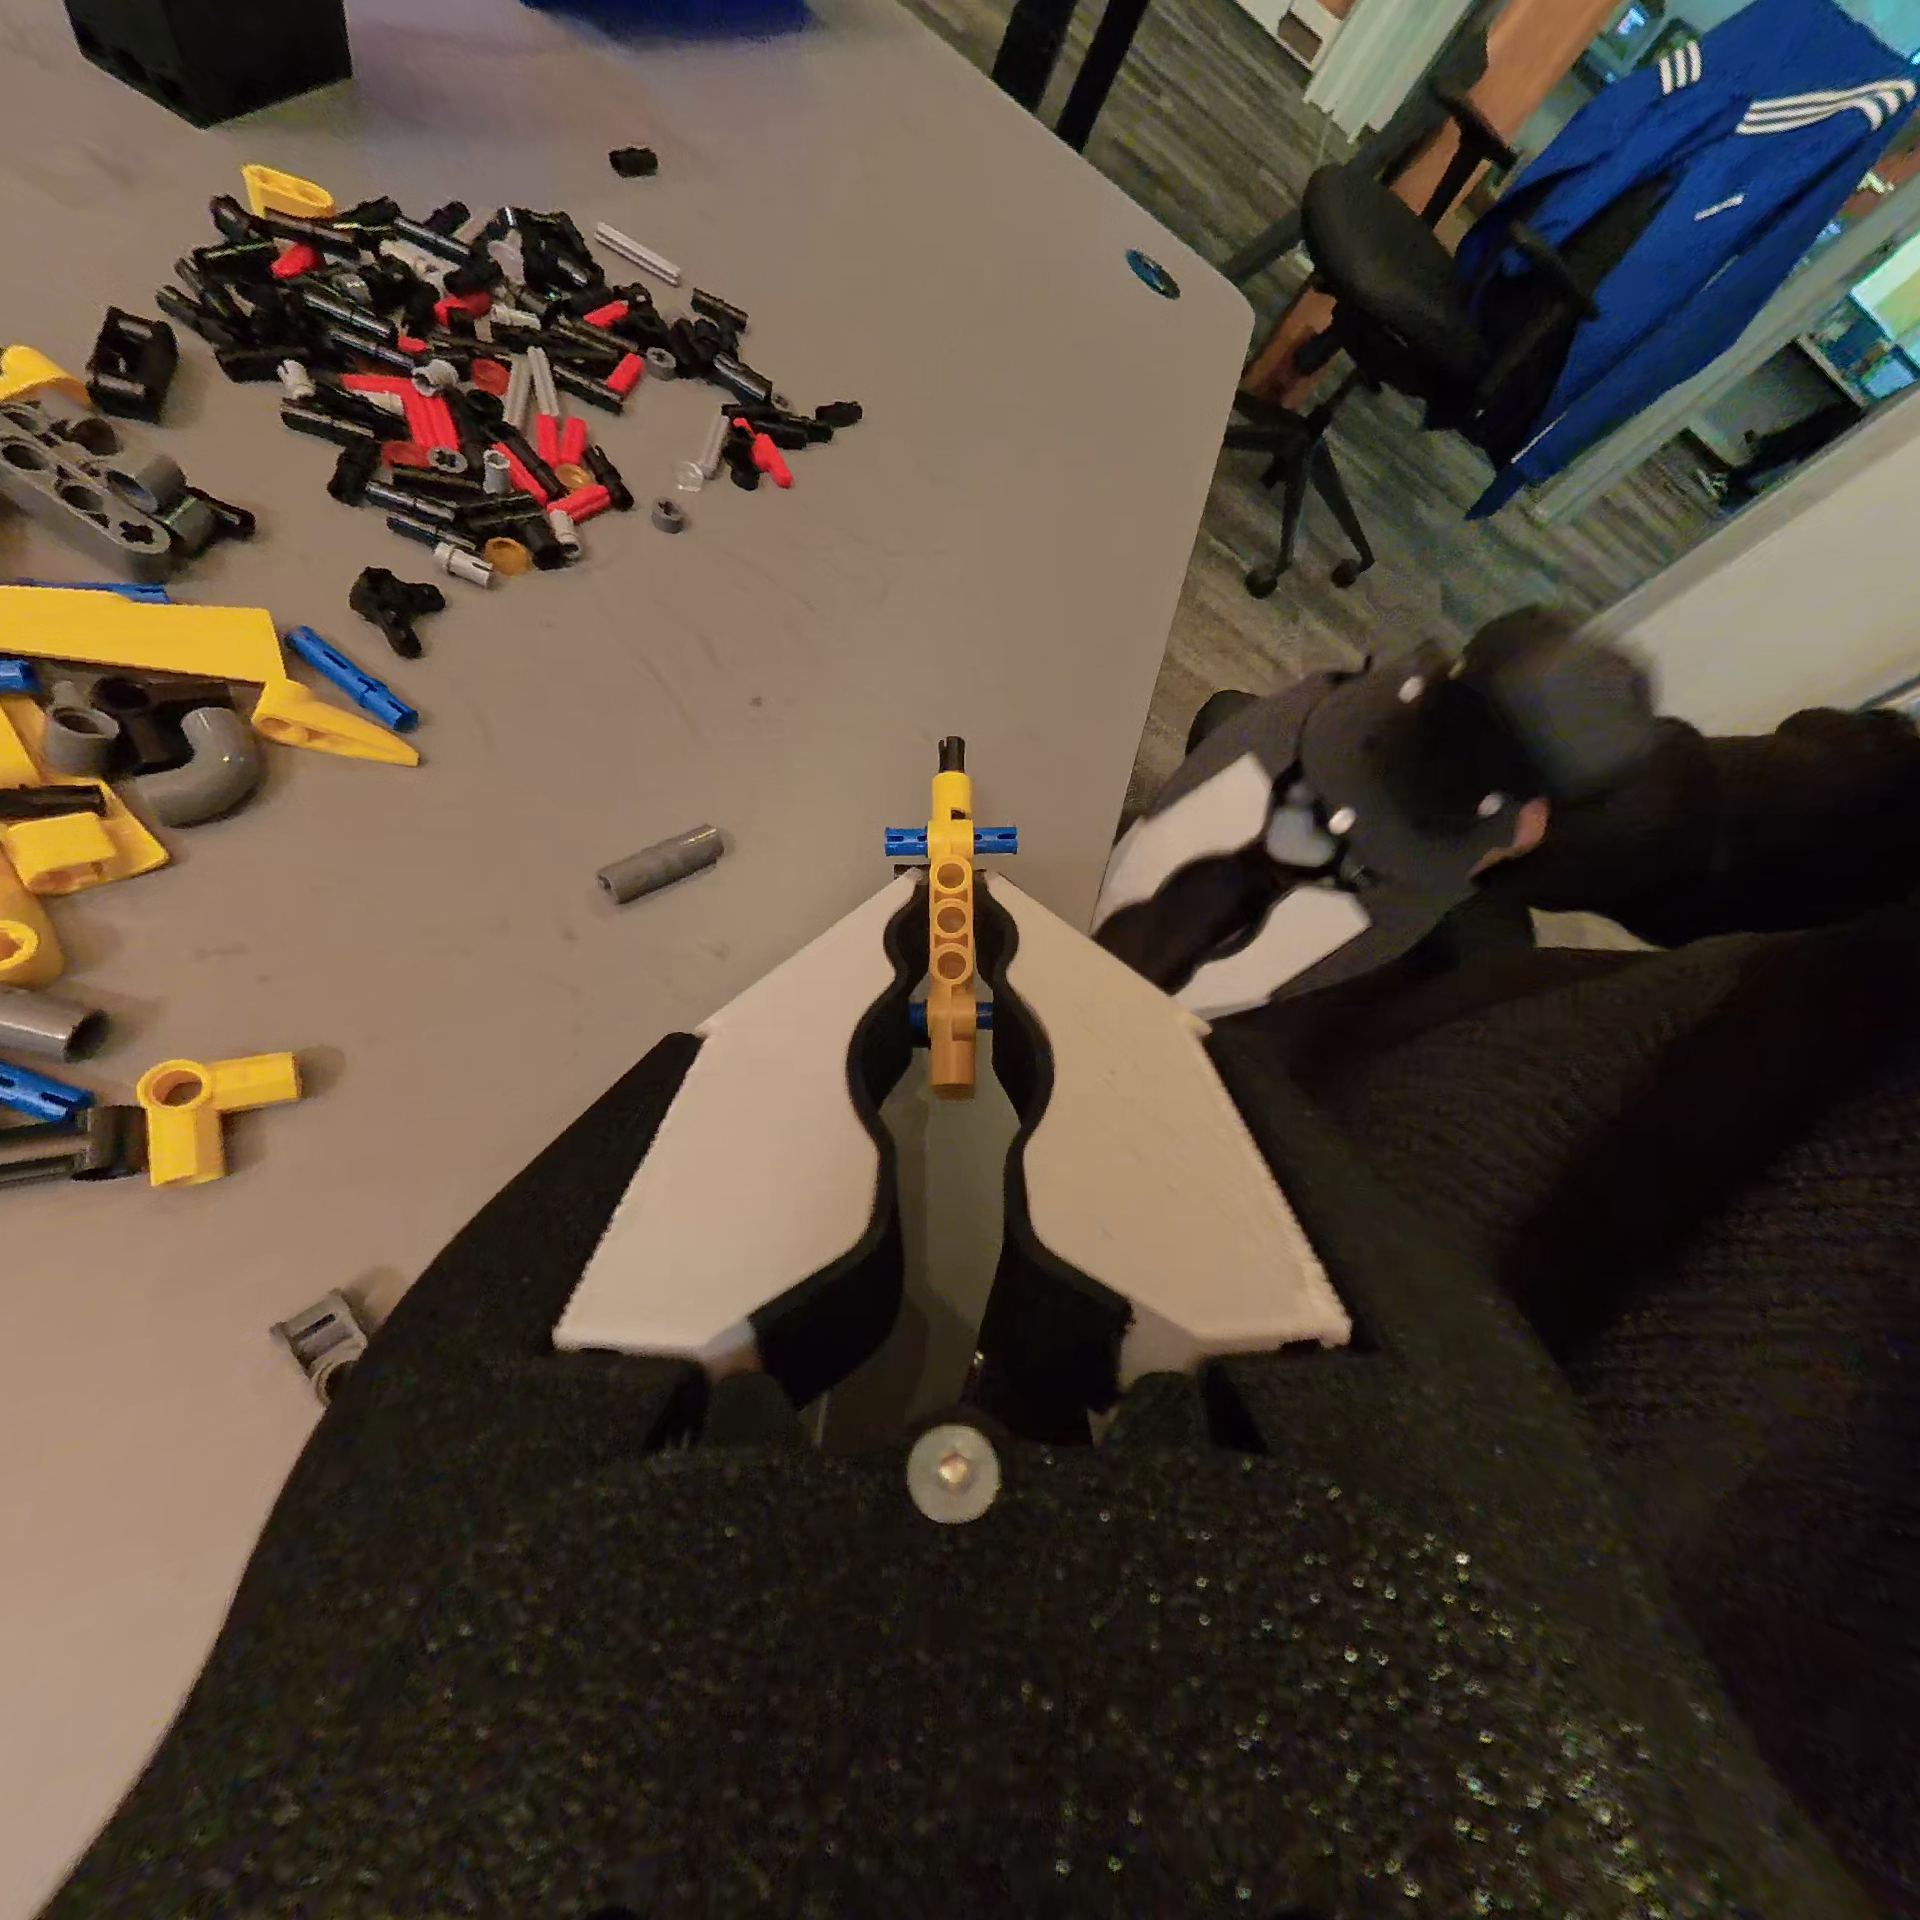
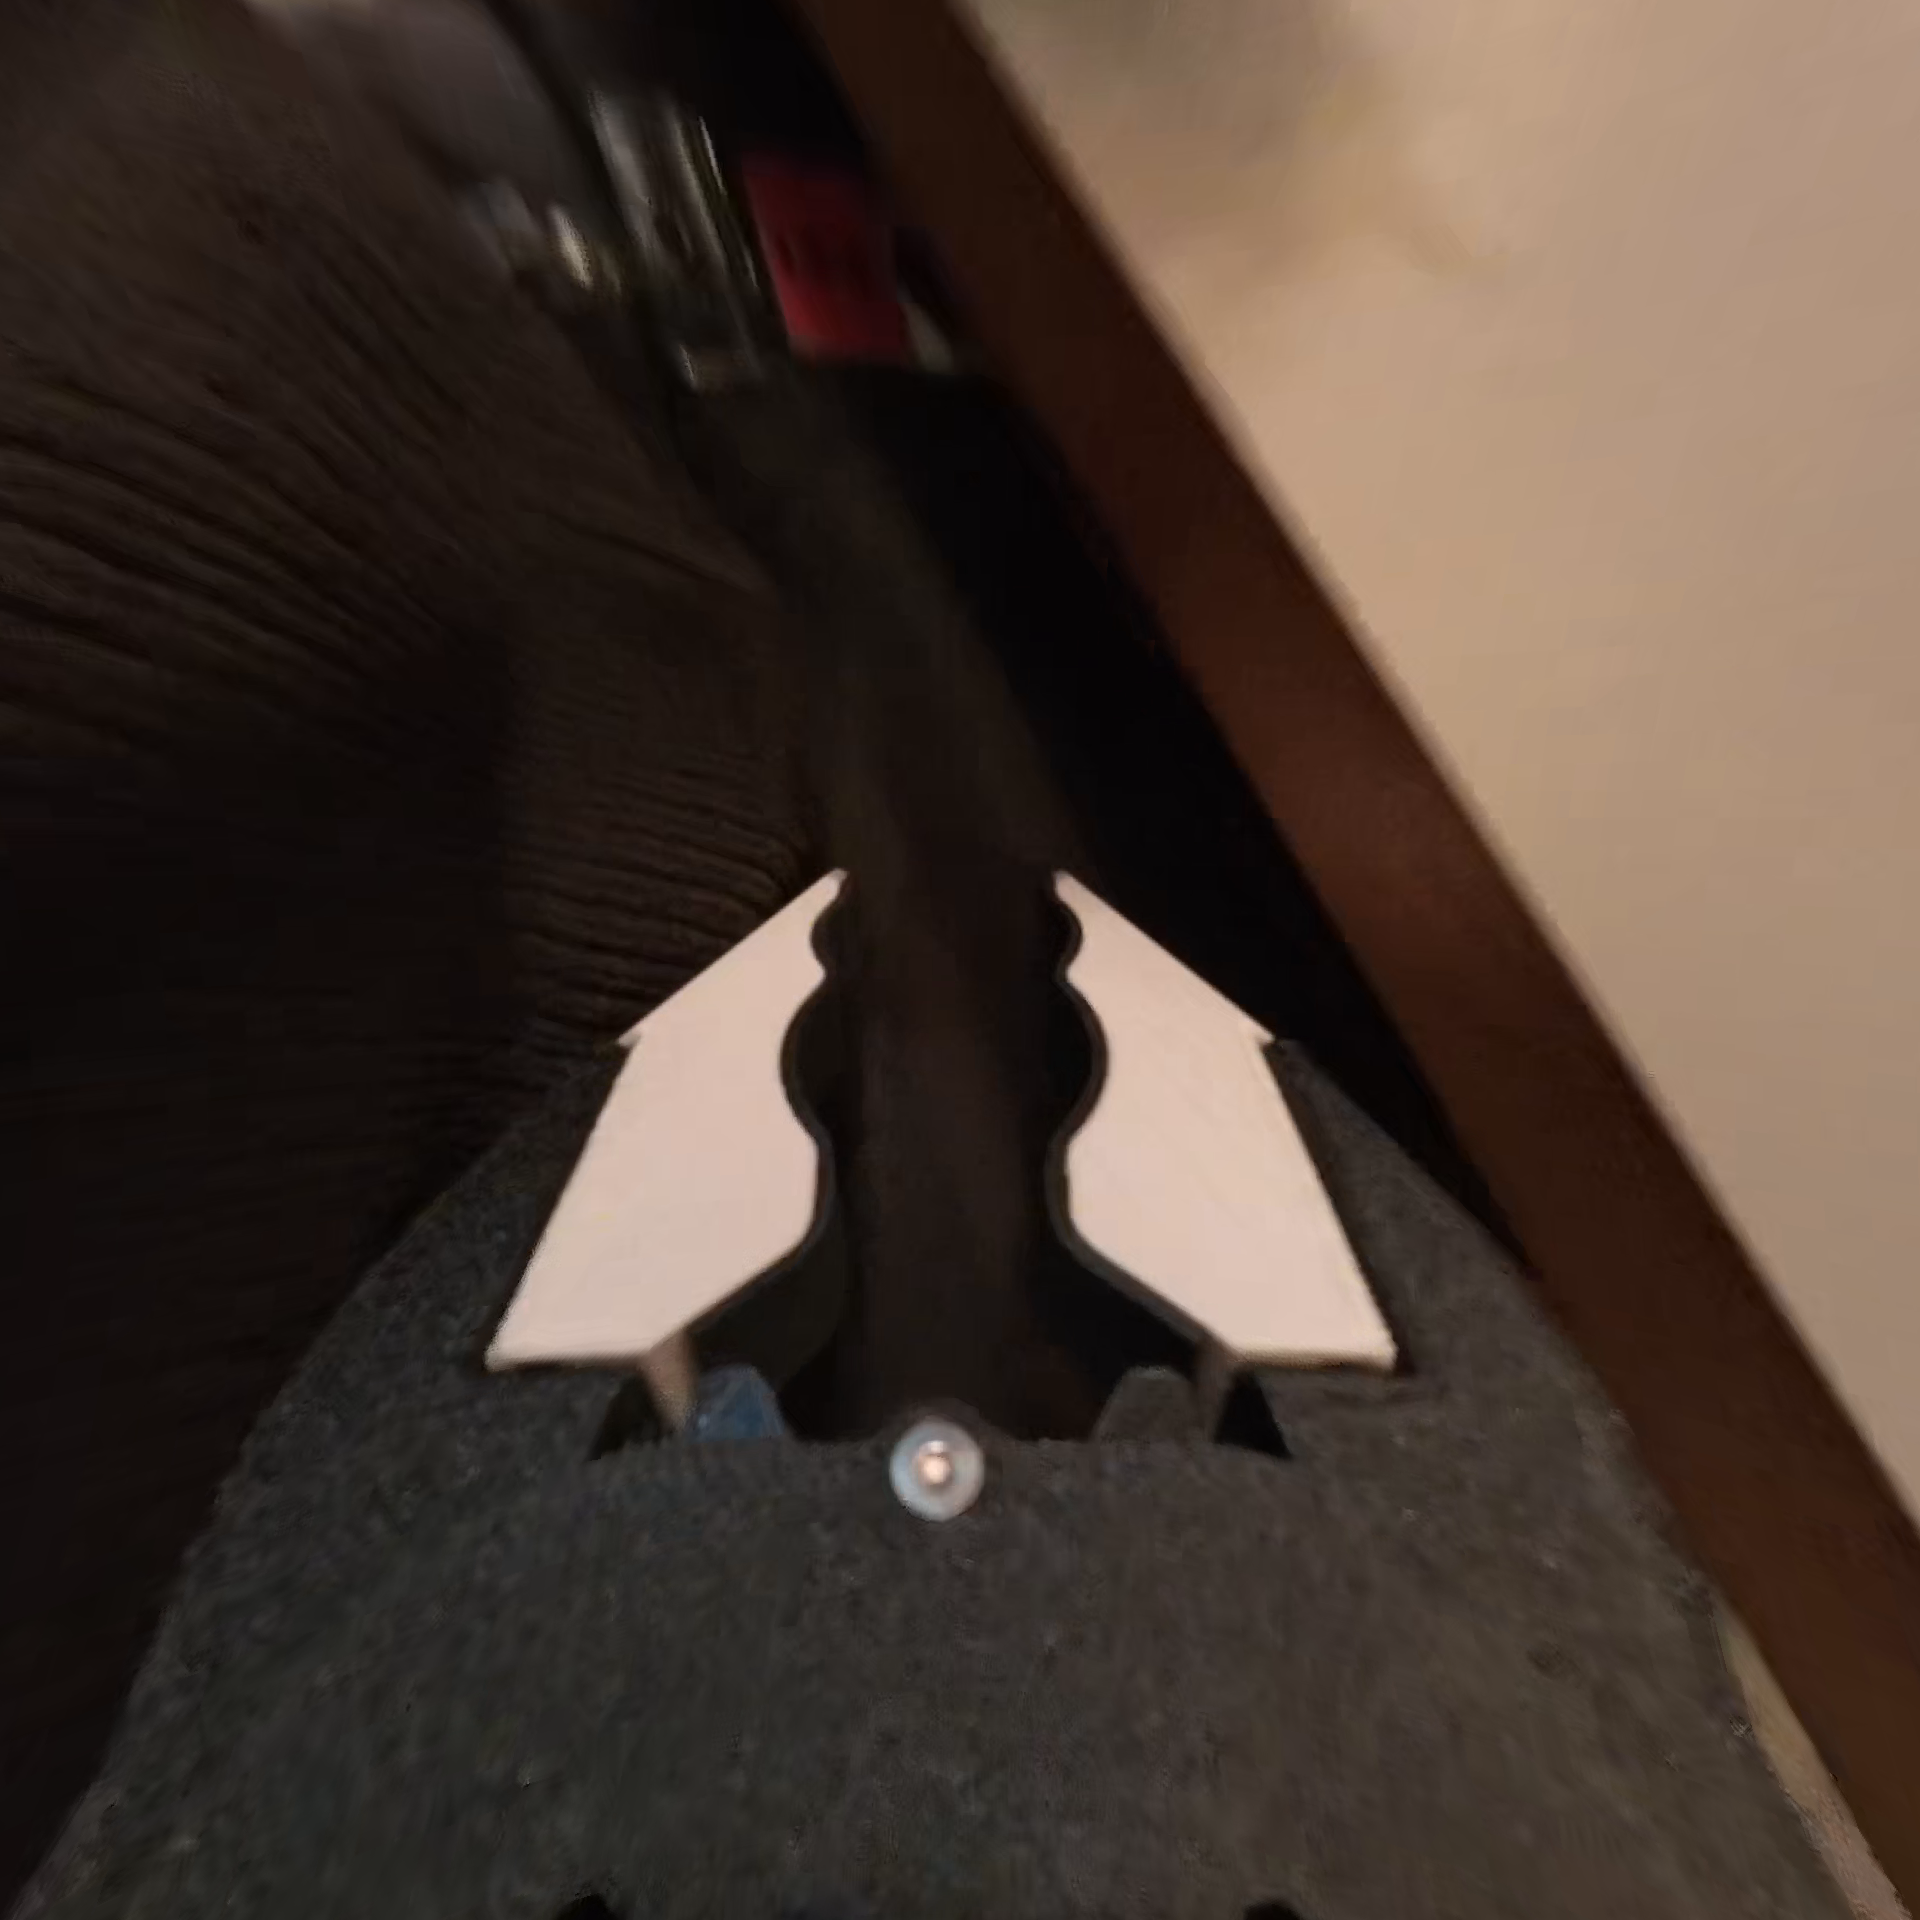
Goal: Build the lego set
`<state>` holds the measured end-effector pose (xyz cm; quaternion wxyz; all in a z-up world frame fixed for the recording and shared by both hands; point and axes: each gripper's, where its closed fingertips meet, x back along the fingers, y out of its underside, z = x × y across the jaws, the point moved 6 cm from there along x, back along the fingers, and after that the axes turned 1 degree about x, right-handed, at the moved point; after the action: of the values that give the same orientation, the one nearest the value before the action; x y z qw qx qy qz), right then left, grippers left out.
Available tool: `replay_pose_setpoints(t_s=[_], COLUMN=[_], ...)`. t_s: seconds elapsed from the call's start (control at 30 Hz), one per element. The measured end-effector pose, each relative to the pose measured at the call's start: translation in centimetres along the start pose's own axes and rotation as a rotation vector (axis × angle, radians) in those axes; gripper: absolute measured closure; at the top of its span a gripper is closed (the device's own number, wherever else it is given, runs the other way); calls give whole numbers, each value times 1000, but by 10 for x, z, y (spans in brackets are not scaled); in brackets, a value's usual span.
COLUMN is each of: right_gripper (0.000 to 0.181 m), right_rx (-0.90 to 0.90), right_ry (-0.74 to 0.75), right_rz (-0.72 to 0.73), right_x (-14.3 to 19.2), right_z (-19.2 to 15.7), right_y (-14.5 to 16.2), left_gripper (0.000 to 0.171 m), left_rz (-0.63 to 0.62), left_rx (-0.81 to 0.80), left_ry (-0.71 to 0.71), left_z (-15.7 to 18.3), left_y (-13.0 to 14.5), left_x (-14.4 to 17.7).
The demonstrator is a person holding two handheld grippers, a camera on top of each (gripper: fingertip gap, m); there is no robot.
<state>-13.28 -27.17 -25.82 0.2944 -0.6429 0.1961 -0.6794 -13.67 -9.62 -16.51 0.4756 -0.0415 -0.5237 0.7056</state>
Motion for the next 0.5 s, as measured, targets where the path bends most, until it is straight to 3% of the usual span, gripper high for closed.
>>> replay_pose_setpoints(t_s=[0.07,0.1,0.3,0.5], right_gripper=[164,178,180,180], right_rx=[55,66,-130,-125], right_ry=[-40,-46,-270,-423], right_rz=[-120,-105,121,91], right_x=[-12,-9,33,50], right_z=[-8,-10,-20,-48], right_y=[8,5,-10,0], left_gripper=[165,165,165,165], left_rz=[-1,-3,1,33], left_rx=[5,6,15,60], left_ry=[3,5,24,38], left_z=[0,0,0,-3], left_y=[0,0,0,-3], left_x=[0,0,0,4])
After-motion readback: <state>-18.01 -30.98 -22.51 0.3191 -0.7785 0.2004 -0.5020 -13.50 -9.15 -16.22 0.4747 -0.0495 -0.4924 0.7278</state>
